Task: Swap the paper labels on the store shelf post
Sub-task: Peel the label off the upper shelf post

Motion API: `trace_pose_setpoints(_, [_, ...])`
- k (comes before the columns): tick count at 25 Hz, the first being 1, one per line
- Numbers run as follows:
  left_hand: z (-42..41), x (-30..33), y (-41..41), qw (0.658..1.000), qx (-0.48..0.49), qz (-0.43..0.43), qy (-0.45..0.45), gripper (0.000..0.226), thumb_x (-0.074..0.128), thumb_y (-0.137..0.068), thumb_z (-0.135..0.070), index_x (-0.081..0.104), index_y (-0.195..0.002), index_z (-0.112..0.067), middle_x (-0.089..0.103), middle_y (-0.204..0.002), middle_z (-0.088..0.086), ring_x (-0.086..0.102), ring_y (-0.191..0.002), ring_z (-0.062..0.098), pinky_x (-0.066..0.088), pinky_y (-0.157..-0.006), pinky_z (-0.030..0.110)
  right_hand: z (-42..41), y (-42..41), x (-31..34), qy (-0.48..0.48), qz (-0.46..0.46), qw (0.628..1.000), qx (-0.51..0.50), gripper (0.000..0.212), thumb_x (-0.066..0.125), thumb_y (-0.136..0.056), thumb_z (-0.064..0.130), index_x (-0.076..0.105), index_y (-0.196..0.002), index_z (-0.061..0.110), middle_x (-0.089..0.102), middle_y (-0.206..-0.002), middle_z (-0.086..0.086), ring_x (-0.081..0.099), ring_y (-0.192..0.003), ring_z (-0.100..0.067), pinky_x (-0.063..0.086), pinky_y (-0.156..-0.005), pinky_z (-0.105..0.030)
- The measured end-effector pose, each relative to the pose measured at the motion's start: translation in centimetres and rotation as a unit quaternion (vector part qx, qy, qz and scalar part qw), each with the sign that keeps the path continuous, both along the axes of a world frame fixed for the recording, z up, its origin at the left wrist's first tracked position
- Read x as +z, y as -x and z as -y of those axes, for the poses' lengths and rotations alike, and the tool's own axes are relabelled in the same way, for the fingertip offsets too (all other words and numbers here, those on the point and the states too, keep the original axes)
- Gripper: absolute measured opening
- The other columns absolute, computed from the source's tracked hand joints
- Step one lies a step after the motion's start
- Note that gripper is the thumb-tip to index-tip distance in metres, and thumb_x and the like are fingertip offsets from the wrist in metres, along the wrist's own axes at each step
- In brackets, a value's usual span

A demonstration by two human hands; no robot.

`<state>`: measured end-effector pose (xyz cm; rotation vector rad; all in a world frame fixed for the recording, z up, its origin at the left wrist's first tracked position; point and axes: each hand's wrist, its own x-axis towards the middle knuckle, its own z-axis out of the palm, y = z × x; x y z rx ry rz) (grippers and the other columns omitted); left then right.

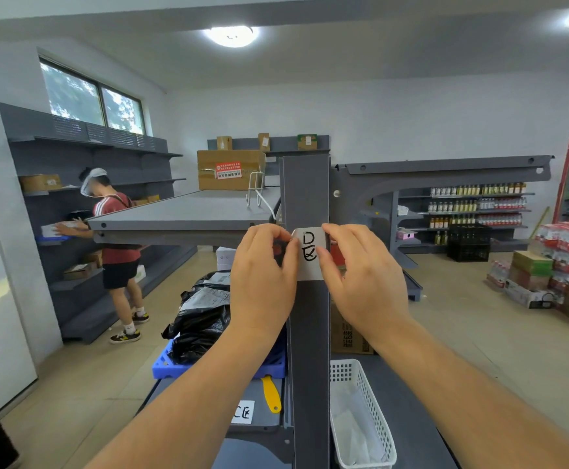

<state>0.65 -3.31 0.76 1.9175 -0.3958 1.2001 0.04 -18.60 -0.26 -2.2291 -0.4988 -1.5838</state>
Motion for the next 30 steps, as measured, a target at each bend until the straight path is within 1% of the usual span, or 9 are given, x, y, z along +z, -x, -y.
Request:
trace_pose_setpoints(3, [0.0, 0.0, 0.2, 1.000, -0.002, 0.000, 0.008, 0.014, 0.067, -0.098, -0.023, 0.066, -0.111, -0.018, 0.062, -0.100, -0.007, 0.058, -0.085, 0.006, 0.045, -0.073, 0.008, 0.1, 0.0, 0.1, 0.004, -0.002, 1.000, -0.001, 0.035, 0.066, -0.098, 0.026, 0.066, -0.129, 0.010, 0.072, -0.117, -0.006, 0.068, -0.105, -0.019, 0.058, -0.082, -0.028])
trace_pose_setpoints(8, [-0.2, 0.4, 0.1, 0.999, 0.018, -0.005, -0.027, 0.008, 0.065, -0.098, -0.022, 0.070, -0.103, -0.018, 0.062, -0.100, -0.007, 0.061, -0.092, 0.013, 0.045, -0.074, 0.010, 0.1, 0.3, 0.2, 0.004, -0.004, 1.000, 0.001, 0.034, 0.067, -0.097, 0.025, 0.068, -0.127, 0.010, 0.072, -0.115, -0.006, 0.068, -0.102, -0.019, 0.054, -0.081, -0.025])
trace_pose_setpoints(10, [0.0, 0.4, 0.0, 0.999, 0.032, -0.004, -0.028, 0.006, 0.063, -0.098, -0.022, 0.068, -0.101, -0.019, 0.055, -0.105, -0.010, 0.054, -0.096, 0.010, 0.050, -0.081, 0.020, 0.1, 0.3, 0.2, 0.004, -0.004, 1.000, 0.000, 0.033, 0.067, -0.097, 0.024, 0.068, -0.126, 0.010, 0.072, -0.114, -0.006, 0.068, -0.100, -0.019, 0.052, -0.079, -0.023])
trace_pose_setpoints(12, [0.4, 0.4, -0.1, 0.999, 0.047, -0.001, -0.021, 0.006, 0.061, -0.099, -0.021, 0.066, -0.099, -0.017, 0.052, -0.115, -0.007, 0.046, -0.100, 0.006, 0.055, -0.086, 0.032, 0.1, 0.4, 0.3, 0.000, -0.002, 1.000, 0.003, 0.031, 0.065, -0.097, 0.023, 0.068, -0.126, 0.010, 0.072, -0.114, -0.006, 0.067, -0.099, -0.019, 0.053, -0.077, -0.024])
trace_pose_setpoints(16, [0.9, 0.1, -0.2, 0.999, 0.035, -0.002, -0.021, 0.009, 0.057, -0.101, -0.020, 0.062, -0.097, -0.014, 0.050, -0.121, 0.001, 0.051, -0.104, 0.012, 0.058, -0.086, 0.042, 0.2, 0.5, 0.5, -0.012, -0.019, 1.000, 0.011, 0.037, 0.046, -0.101, 0.023, 0.067, -0.128, 0.009, 0.072, -0.116, -0.006, 0.067, -0.100, -0.021, 0.050, -0.077, -0.024])
trace_pose_setpoints(19, [1.1, -0.2, 0.1, 0.999, 0.037, -0.001, -0.036, 0.009, 0.056, -0.102, -0.019, 0.062, -0.100, -0.013, 0.050, -0.123, 0.004, 0.052, -0.106, 0.015, 0.058, -0.086, 0.041, 0.4, 0.6, 0.8, -0.005, -0.038, 0.999, 0.017, 0.042, 0.040, -0.100, 0.024, 0.067, -0.129, 0.010, 0.073, -0.117, -0.006, 0.068, -0.102, -0.022, 0.051, -0.079, -0.026])
trace_pose_setpoints(23, [1.2, -0.7, 0.8, 0.997, 0.036, 0.004, -0.066, 0.008, 0.055, -0.102, -0.015, 0.062, -0.102, -0.010, 0.051, -0.124, 0.007, 0.054, -0.109, 0.019, 0.051, -0.088, 0.032, 0.8, 0.9, 1.1, -0.021, -0.050, 0.998, 0.026, 0.033, 0.049, -0.100, 0.013, 0.066, -0.129, 0.012, 0.074, -0.116, -0.004, 0.067, -0.103, -0.022, 0.056, -0.080, -0.034])
trace_pose_setpoints(27, [1.1, -1.7, 1.2, 0.995, 0.026, 0.023, -0.093, 0.008, 0.054, -0.101, -0.010, 0.062, -0.101, -0.008, 0.051, -0.122, 0.009, 0.053, -0.105, 0.019, 0.047, -0.086, 0.029, 1.1, 1.3, 1.2, -0.023, -0.053, 0.998, 0.036, 0.029, 0.050, -0.102, 0.014, 0.065, -0.126, 0.013, 0.073, -0.112, -0.002, 0.066, -0.101, -0.019, 0.056, -0.080, -0.033])
trace_pose_setpoints(30, [1.0, -2.6, 1.4, 0.994, 0.019, 0.023, -0.105, 0.006, 0.055, -0.101, -0.010, 0.061, -0.100, -0.009, 0.050, -0.121, 0.007, 0.050, -0.096, 0.015, 0.049, -0.079, 0.029, 1.5, 1.4, 1.1, -0.033, -0.053, 0.997, 0.044, 0.025, 0.051, -0.102, 0.015, 0.064, -0.123, 0.014, 0.072, -0.108, -0.001, 0.065, -0.097, -0.018, 0.056, -0.079, -0.034])
